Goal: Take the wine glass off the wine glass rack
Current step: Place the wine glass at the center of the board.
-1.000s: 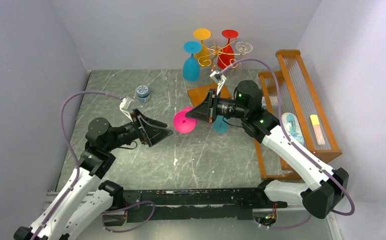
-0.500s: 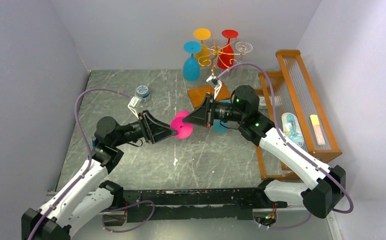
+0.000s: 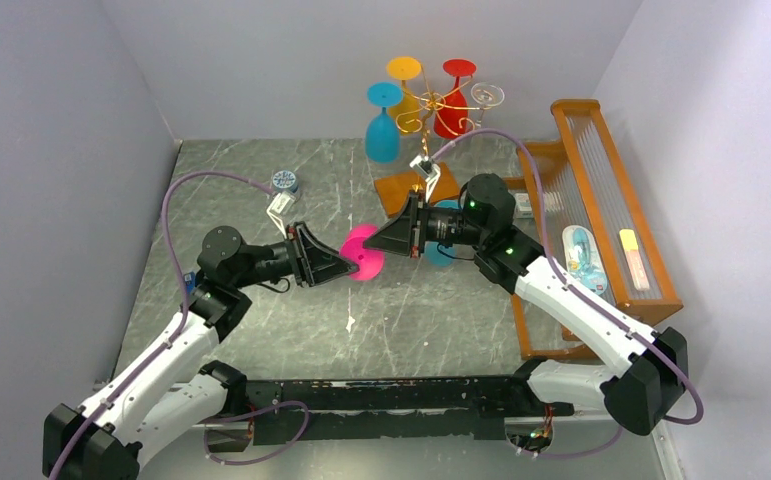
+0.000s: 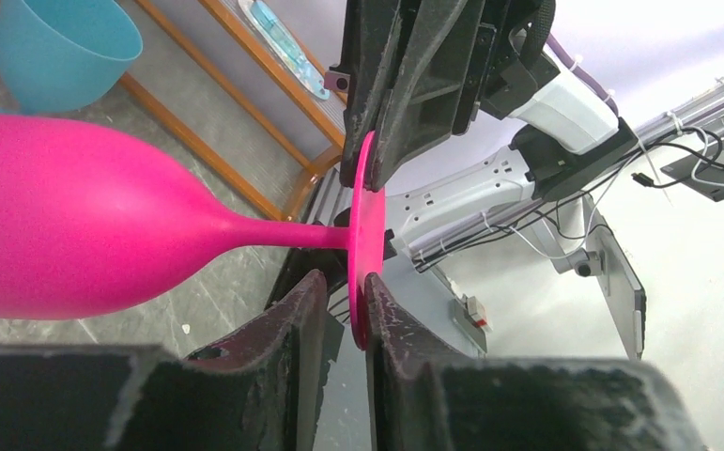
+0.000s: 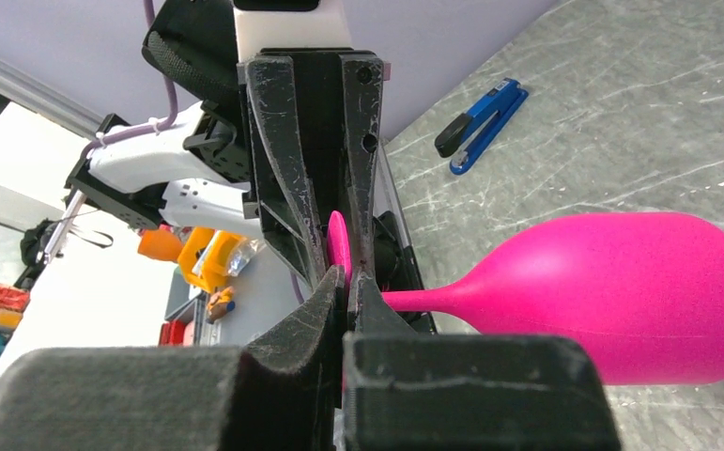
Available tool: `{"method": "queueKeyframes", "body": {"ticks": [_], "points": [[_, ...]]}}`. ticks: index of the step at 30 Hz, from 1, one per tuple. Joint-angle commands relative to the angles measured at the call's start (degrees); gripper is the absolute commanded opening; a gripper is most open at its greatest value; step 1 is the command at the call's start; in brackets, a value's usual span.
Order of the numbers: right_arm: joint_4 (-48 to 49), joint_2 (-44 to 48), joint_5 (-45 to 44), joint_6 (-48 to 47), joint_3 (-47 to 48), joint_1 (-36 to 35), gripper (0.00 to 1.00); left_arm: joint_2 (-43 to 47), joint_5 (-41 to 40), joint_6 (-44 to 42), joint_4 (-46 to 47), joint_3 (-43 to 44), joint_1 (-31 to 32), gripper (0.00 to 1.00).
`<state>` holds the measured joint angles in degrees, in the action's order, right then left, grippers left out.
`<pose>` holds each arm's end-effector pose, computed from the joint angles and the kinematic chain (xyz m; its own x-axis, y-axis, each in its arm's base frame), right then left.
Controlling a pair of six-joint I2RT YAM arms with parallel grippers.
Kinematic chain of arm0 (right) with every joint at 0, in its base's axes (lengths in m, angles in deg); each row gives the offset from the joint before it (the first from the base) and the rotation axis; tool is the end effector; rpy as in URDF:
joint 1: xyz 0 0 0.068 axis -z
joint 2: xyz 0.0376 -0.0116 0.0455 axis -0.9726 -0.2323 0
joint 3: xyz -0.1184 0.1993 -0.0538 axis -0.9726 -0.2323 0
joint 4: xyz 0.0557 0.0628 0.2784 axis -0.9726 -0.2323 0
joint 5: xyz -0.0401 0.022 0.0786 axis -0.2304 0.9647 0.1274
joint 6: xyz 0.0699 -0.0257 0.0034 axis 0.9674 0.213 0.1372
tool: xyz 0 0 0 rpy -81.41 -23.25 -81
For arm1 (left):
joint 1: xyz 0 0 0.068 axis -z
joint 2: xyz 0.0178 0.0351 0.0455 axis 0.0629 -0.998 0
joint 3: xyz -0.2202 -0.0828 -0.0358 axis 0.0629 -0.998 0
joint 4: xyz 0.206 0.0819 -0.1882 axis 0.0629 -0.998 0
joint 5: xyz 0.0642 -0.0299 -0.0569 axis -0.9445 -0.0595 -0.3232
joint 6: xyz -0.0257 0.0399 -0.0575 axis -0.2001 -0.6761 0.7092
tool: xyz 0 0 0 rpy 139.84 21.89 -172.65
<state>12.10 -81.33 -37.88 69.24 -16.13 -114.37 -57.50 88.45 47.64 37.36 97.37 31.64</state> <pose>0.2377 0.2395 0.3303 -0.6432 0.0645 -0.7630 -0.7530 0.1276 0.6455 0.2144 -0.1660 0.2870 -0.7040 -0.2365 -0.6697 0.6628 0.1199 -0.7391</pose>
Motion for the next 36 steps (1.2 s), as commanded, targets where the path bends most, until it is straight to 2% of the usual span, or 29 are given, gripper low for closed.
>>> {"method": "queueKeyframes", "body": {"ticks": [1,2,4,7,11,13,15,18,26,28,30,31,33,36], "points": [[2.58,-0.41,1.53,-0.36,0.29,-0.61,0.0,-0.3,1.4,-0.07,3.07,0.24,0.61,0.23],[3.42,-0.56,1.95,0.14,0.06,-0.61,0.0,-0.51,1.65,-0.29,2.93,0.3,0.7,0.23],[3.58,-0.95,2.95,0.4,0.3,-0.61,0.0,-0.49,2.01,-1.01,2.25,0.28,0.81,0.14],[0.47,-0.68,2.67,-2.19,1.78,-0.65,0.0,-0.24,2.47,-1.1,2.64,-0.23,0.88,0.06],[-0.47,-0.19,3.91,-2.57,2.08,-0.61,0.02,0.14,3.29,-1.87,2.19,-0.11,0.97,0.05],[-1.85,-0.28,4.29,-3.09,2.38,-0.61,0.08,0.49,3.34,-3.35,0.47,0.33,0.97,0.05],[-3.96,-0.37,4.27,-4.37,2.88,-0.61,0.18,0.78,3.34,-5.41,-1.77,1.0,0.97,0.05],[-8.64,-0.9,4.62,-6.94,4.32,-0.61,0.22,1.14,3.28,-6.78,-3.91,1.7,0.92,0.05],[-10.47,-2.37,7.05,-7.45,4.91,-1.09,0.17,1.01,4.2,-4.38,1.11,0.07,0.96,0.05],[-10.44,-2.94,6.78,-7.61,5.29,-1.36,0.12,1.3,4.67,-4.24,1.67,-0.19,0.93,0.05],[-9.13,-2.94,6.3,-7.3,5.23,-1.69,0.01,1.42,4.76,-4.91,0.85,-0.01,0.97,0.05],[-8.24,-2.73,5.64,-6.79,4.93,-1.8,0.0,1.47,4.65,-5.72,-0.21,0.24,0.95,0.05],[-6.18,-2.13,4.68,-5.83,3.95,-1.75,0.0,1.5,4.32,-7.42,-3.39,0.76,0.95,0.12],[-3.6,-1.17,4.13,-4.68,2.8,-1.88,0.0,1.49,3.82,-9.32,-7.01,1.29,0.91,0.35]]}}
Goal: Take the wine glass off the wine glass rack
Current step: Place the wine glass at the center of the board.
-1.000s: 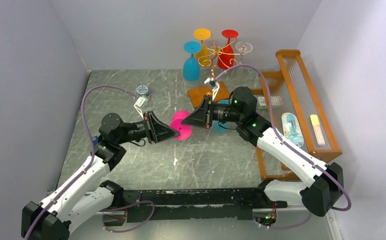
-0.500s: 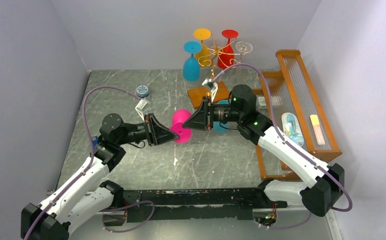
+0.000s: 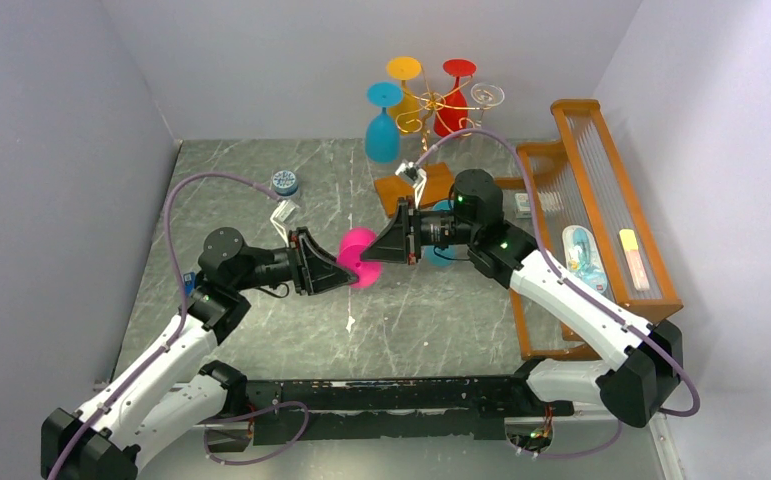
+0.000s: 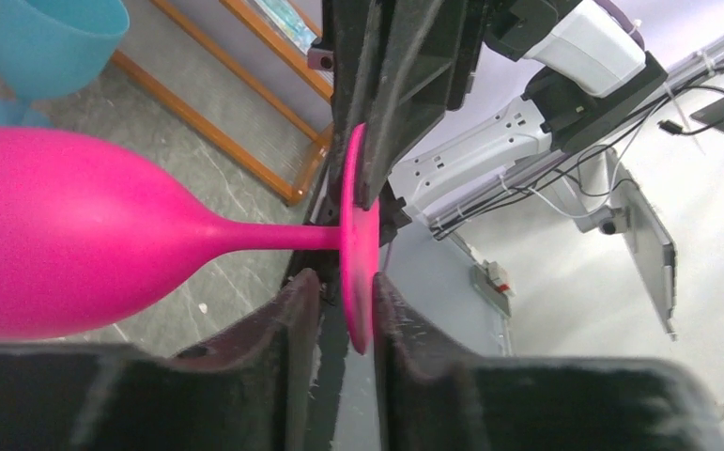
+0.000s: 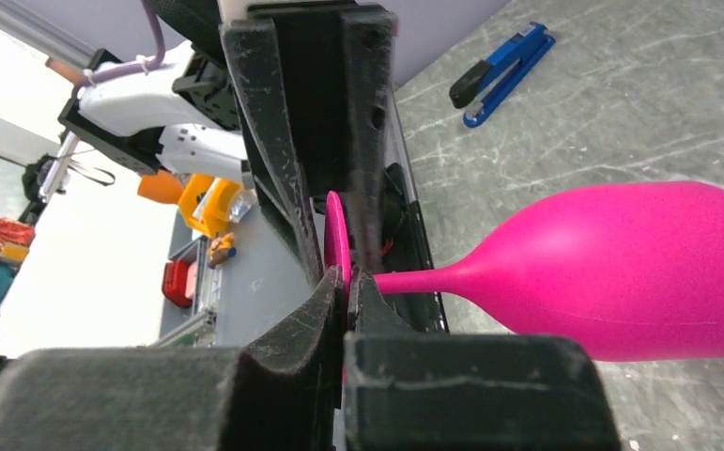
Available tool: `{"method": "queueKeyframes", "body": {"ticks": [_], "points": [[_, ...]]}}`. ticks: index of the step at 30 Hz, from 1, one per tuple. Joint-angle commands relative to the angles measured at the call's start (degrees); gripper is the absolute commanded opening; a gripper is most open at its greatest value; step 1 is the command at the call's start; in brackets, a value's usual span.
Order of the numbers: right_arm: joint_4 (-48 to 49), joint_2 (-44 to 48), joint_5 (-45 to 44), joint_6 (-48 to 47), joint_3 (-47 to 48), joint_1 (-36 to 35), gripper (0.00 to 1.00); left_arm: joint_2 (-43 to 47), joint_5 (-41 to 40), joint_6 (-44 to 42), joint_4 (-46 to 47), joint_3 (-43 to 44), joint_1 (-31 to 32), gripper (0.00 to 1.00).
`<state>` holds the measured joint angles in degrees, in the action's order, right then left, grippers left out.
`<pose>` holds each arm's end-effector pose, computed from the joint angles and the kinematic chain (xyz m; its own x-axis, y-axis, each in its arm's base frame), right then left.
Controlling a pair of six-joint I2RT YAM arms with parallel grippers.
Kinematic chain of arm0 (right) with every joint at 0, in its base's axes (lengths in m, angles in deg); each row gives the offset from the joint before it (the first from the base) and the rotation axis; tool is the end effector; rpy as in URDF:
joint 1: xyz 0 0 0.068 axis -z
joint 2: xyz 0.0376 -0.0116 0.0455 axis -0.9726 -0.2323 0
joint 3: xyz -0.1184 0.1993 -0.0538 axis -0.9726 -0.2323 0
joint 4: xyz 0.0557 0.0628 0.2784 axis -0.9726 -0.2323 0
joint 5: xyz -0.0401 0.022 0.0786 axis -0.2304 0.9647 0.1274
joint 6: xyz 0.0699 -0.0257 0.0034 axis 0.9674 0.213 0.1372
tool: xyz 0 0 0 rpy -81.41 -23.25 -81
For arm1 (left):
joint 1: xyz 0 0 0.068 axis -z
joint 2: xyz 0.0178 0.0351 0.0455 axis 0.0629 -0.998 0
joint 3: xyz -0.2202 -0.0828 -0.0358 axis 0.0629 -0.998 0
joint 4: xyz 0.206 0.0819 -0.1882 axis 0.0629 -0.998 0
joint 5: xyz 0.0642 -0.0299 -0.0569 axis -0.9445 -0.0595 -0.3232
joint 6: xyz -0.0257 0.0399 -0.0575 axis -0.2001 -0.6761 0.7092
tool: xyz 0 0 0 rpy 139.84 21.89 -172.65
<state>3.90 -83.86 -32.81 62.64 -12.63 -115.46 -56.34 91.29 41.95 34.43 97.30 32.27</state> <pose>0.2334 0.2491 0.3244 -0.6354 -0.0710 -0.7689 -0.7718 0.0906 0.6294 0.2070 -0.1676 0.2854 -0.6659 -0.1701 -0.7264 0.7193 0.1120 -0.6856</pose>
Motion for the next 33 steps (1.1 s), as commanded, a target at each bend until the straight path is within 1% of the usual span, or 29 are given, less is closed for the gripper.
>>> {"method": "queueKeyframes", "body": {"ticks": [1,4,6,9,13,14,15,16,18,19,22,23,25,27,31,32,33], "points": [[4.95,1.68,-1.12,2.02,-0.9,-0.78,0.0,0.31,1.19,-3.51,-3.98,1.25,0.33,0.42],[5.86,2.22,-1.55,2.09,-1.43,-0.91,0.0,0.07,1.78,-1.07,-0.79,0.48,0.28,0.47],[6.95,2.33,-1.24,2.63,-1.95,-0.93,0.0,-0.3,1.87,0.44,1.37,0.09,0.36,0.44],[6.71,2.17,-0.35,2.2,-1.8,-1.23,0.0,-0.27,0.95,2.76,5.01,-0.86,0.4,0.44],[6.2,2.1,-0.35,1.6,-1.73,-1.6,0.0,-1.15,1.65,7.58,12.68,-2.76,0.5,0.41],[5.93,1.94,-0.18,1.29,-1.49,-1.59,0.0,-1.28,1.93,7.76,13.63,-2.99,0.58,0.37],[5.6,1.91,-0.18,1.06,-1.22,-1.62,0.0,-1.45,2.1,7.37,13.27,-2.92,0.58,0.33],[5.59,1.95,-0.33,1.05,-1.2,-1.7,0.0,-1.42,2.06,6.4,11.74,-2.62,0.6,0.28],[6.76,2.2,0.11,1.61,-1.46,-1.65,0.01,-1.17,2.11,4.57,9.42,-2.14,0.69,0.11],[7.11,2.25,0.5,1.97,-1.44,-1.69,0.07,-0.99,2.23,3.43,8.14,-1.93,0.62,0.06],[2.95,2.62,-1.68,-0.64,0.66,-1.62,0.28,-0.45,1.91,-1.19,3.19,-0.95,0.64,0.05],[1.55,2.8,-2.45,-1.4,1.42,-1.58,0.38,-0.24,1.83,-3.03,1.38,-0.67,0.68,0.05],[-2.37,3.46,-5.72,-3.83,3.23,-1.54,0.53,0.53,1.43,-6.93,-2.38,-0.13,0.65,0.05],[-5.72,4.33,-10.9,-5.27,4.82,-1.47,0.64,1.79,1.42,-12.44,-6.37,0.12,0.61,0.05],[-10.62,5.44,-21.68,-6.0,7.2,-0.19,0.7,5.7,1.42,-20.76,-10.99,-1.19,0.67,0.05],[-11.11,5.49,-23.41,-5.05,7.4,0.56,0.71,6.6,1.44,-22.64,-11.99,-1.58,0.61,0.05],[-11.19,5.46,-23.21,-4.26,7.42,1.59,0.71,7.76,1.93,-24.52,-12.72,-2.05,0.63,0.05]]}}
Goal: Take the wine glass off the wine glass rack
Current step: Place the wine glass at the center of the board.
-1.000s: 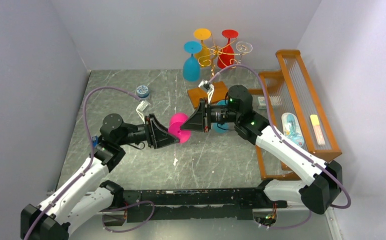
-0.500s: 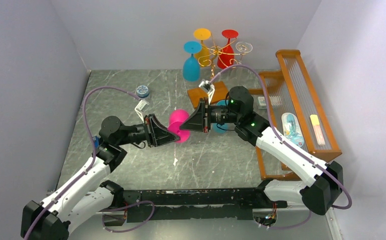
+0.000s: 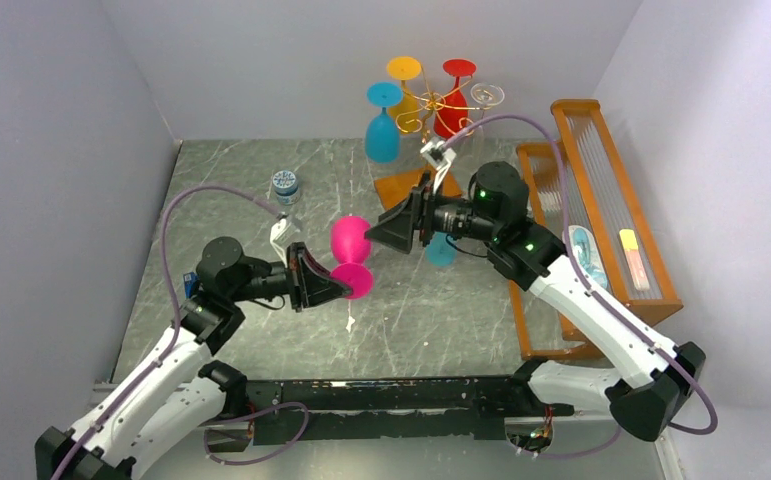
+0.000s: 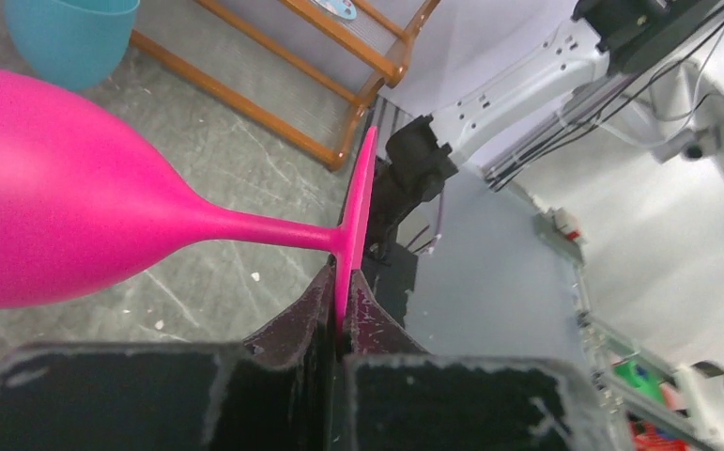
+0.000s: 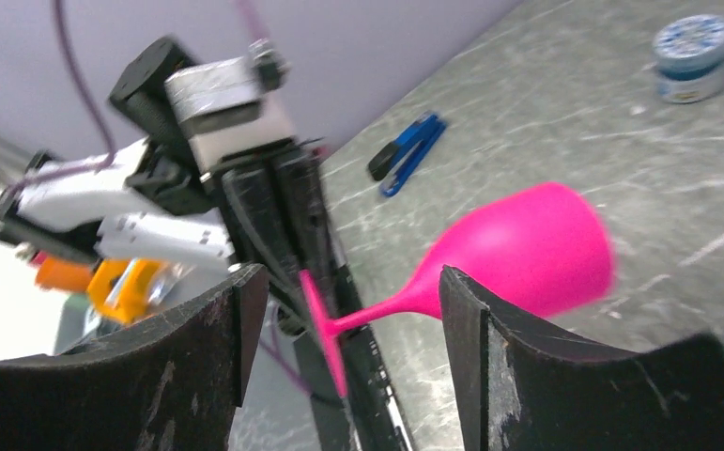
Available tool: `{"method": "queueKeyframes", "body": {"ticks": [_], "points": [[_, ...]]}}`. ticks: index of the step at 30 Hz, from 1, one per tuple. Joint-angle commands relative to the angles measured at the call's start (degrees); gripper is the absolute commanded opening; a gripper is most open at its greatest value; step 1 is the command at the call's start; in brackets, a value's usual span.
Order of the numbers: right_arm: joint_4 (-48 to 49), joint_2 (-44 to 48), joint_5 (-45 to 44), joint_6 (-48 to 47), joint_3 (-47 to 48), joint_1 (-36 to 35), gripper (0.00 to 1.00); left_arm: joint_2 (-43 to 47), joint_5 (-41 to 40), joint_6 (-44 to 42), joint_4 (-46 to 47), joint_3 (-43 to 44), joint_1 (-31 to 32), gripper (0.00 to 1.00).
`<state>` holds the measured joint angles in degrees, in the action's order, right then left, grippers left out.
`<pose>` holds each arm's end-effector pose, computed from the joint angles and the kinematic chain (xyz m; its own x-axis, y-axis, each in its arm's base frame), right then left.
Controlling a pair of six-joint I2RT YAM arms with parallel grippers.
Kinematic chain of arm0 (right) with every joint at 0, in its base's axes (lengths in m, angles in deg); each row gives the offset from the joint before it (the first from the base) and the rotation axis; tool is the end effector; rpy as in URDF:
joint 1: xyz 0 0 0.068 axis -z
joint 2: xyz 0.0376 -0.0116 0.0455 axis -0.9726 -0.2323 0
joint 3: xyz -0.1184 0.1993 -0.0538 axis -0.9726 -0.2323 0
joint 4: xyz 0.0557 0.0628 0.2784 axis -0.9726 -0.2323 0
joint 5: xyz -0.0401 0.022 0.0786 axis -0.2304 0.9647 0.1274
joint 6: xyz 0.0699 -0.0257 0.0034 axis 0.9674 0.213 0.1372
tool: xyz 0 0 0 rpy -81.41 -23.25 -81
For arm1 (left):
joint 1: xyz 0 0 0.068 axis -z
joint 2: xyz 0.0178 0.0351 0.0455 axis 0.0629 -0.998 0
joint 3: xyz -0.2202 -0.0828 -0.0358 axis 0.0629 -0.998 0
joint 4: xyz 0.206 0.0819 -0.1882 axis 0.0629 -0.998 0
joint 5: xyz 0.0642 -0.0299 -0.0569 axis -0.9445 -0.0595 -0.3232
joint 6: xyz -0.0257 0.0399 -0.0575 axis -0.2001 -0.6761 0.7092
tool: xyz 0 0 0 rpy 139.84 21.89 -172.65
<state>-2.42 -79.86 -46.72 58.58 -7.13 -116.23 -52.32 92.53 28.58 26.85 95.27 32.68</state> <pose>0.2293 0.2371 0.3700 -0.5275 0.0553 -0.8478 -0.8105 0.2663 0.5217 0.1947 -0.1640 0.2728 -0.5568 -0.0843 -0.8264 0.8128 0.1496 -0.5630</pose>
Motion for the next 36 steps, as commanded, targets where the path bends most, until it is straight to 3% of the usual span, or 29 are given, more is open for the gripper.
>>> {"method": "queueKeyframes", "body": {"ticks": [1,3,11,19,23,29,32,36], "points": [[-4.54,1.42,-8.6,0.83,1.65,3.33,0.71,4.67,2.7,-13.35,-5.1,-0.79,0.26,0.05],[-2.74,1.24,-5.46,2.63,0.51,5.39,0.71,6.82,7.98,-17.21,-2.96,-2.69,0.27,0.05],[1.32,-2.33,5.83,6.43,-0.77,6.6,0.71,14.94,8.71,-43.79,-15.44,-2.47,0.25,0.05],[5.06,-7.9,15.44,10.45,1.35,5.91,0.66,13.01,13.58,-58.79,-27.4,1.06,0.26,0.05],[-0.8,-11.49,16.9,6.11,5.74,4.93,0.63,12.79,14.25,-61.27,-28.65,1.72,0.21,0.05],[-4.0,-13.2,22.19,4.56,7.63,4.58,0.4,11.51,14.67,-64.63,-31.26,2.33,0.27,0.05],[-5.16,-13.43,25.31,4.57,8.09,4.55,0.33,10.6,13.53,-67.56,-33.35,3.28,0.26,0.05],[-9.95,-14.32,28.8,2.41,9.73,4.42,0.32,8.87,12.07,-70.71,-35.79,4.6,0.25,0.05]]}}
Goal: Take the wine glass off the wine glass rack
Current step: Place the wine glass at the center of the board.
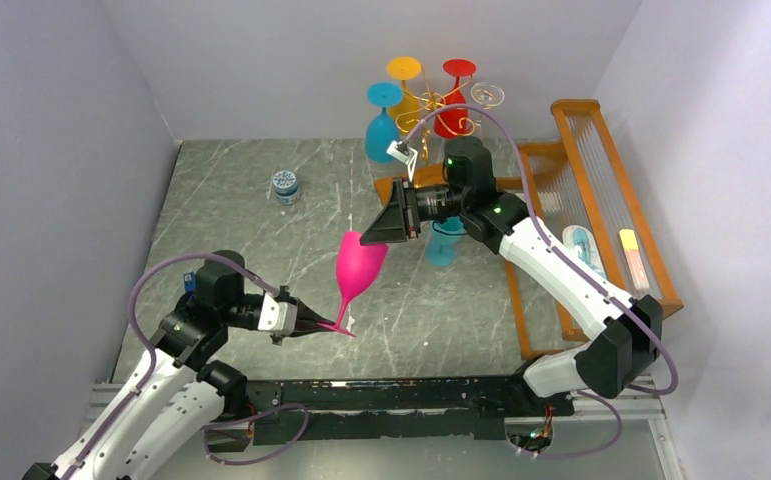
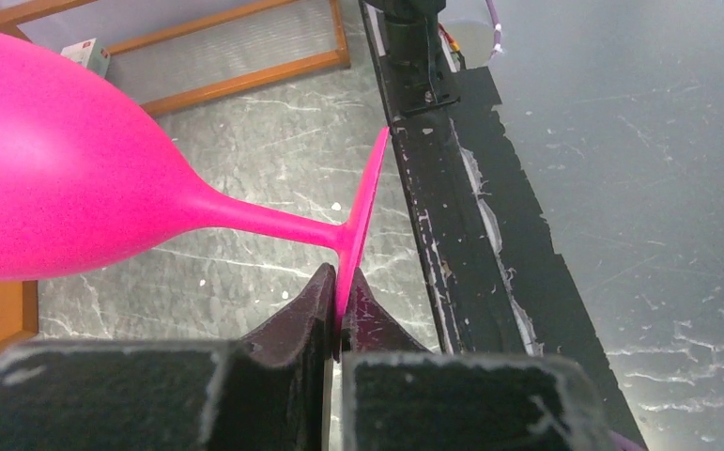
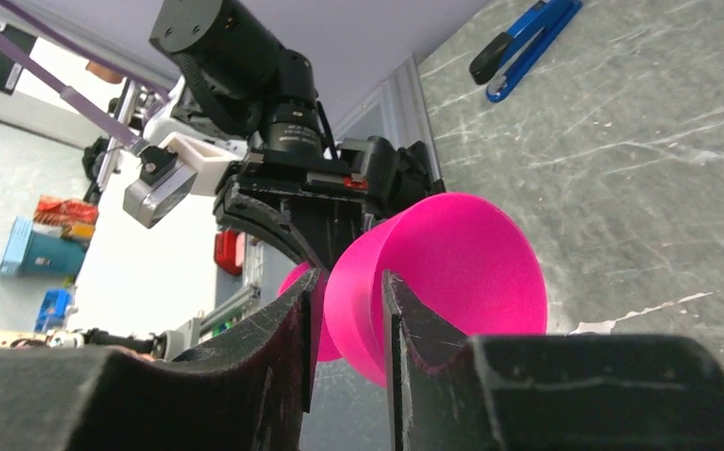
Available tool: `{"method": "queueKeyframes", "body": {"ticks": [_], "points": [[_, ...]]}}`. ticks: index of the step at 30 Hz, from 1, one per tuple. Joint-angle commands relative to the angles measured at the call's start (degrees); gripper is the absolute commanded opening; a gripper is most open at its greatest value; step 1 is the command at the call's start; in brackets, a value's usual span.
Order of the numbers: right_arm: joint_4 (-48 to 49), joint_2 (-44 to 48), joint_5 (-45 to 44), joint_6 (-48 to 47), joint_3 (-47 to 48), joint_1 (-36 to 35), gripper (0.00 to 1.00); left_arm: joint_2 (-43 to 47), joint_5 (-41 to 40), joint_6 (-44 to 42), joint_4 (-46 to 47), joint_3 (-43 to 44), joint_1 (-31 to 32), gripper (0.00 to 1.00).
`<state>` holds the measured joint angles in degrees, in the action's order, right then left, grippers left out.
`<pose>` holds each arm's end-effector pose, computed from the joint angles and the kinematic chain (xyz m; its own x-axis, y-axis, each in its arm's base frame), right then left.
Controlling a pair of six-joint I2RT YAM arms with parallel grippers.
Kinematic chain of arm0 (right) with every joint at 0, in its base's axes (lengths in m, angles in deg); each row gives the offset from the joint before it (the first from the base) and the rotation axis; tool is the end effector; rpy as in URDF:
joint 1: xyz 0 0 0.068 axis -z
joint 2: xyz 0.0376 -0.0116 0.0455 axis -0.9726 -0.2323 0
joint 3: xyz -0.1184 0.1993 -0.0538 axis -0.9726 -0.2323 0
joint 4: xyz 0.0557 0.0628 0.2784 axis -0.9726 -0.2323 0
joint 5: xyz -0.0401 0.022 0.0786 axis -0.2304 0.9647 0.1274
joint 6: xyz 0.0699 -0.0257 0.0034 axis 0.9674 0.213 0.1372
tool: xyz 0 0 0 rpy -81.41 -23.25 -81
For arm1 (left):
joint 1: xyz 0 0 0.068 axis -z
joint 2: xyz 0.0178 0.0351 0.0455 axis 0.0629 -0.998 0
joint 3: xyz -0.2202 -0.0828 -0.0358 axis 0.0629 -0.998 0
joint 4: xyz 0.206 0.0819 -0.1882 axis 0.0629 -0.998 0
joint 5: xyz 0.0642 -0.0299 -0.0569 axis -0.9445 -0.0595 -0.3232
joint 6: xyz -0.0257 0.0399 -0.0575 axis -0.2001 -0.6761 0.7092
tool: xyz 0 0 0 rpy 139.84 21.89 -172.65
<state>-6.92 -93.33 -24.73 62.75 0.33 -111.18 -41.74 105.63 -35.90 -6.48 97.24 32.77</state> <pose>0.2686 0.2493 0.3392 -0.7185 -0.1495 -0.6793 -0.6935 0.0785 0.7162 0.1441 -0.1449 0.2655 0.2069 0.1435 -0.9678 0.9746 -0.1173 0.1910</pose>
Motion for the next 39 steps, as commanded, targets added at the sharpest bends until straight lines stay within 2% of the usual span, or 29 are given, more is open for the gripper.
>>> {"method": "queueKeyframes", "body": {"ticks": [1,5,10,13,15,18,19,21,23,25,29,32,35,39], "points": [[-7.15,-1.11,6.76,-2.66,2.93,-0.7,0.32,-2.48,-1.01,-7.45,-3.41,3.16,0.18,0.05],[-10.69,-1.52,8.17,-4.76,3.64,-1.14,0.3,-5.62,-1.13,-11.92,-7.49,5.21,0.18,0.05],[-12.67,-1.49,7.91,-5.77,3.88,-1.28,0.17,-6.08,-2.57,-12.3,-6.73,6.08,0.19,0.05],[-10.24,-0.97,8.34,-3.81,3.08,-1.32,0.01,-5.96,-3.16,-11.94,-6.38,5.78,0.17,0.05],[-10.42,-0.69,8.15,-3.84,3.22,-1.32,0.0,-5.76,-3.72,-11.55,-6.1,5.5,0.19,0.05],[-11.75,0.06,6.81,-5.04,3.24,-1.33,0.0,-4.79,-4.66,-10.5,-6.02,5.33,0.15,0.2],[-12.6,0.37,5.98,-5.72,3.29,-1.32,0.0,-4.32,-5.32,-9.91,-5.64,5.23,0.18,0.29],[-14.49,0.98,3.88,-7.08,3.1,-1.28,0.0,-3.39,-5.84,-7.75,-4.73,4.91,0.18,0.56],[-15.41,1.5,2.09,-7.8,2.51,-1.33,0.0,-2.95,-5.2,-7.16,-4.58,4.89,0.16,0.73],[-16.41,2.05,-0.71,-8.39,2.02,-1.29,0.0,-3.01,-4.45,-7.46,-5.48,5.09,0.19,0.95],[-20.92,4.13,-9.64,-11.77,1.35,-1.29,0.0,-2.39,-5.29,-5.78,-5.18,5.1,0.12,0.97],[-21.98,7.89,-18.7,-13.61,-1.48,-1.38,0.0,0.64,-8.11,-0.21,0.09,3.08,0.12,0.97],[-23.03,12.96,-29.64,-15.26,-5.83,-1.42,0.0,5.45,-15.28,10.14,10.97,-1.19,0.14,0.97],[-24.44,21.39,-41.34,-17.49,-11.51,-1.42,0.0,10.72,-28.19,21.37,17.51,-5.06,0.17,0.97]]}}
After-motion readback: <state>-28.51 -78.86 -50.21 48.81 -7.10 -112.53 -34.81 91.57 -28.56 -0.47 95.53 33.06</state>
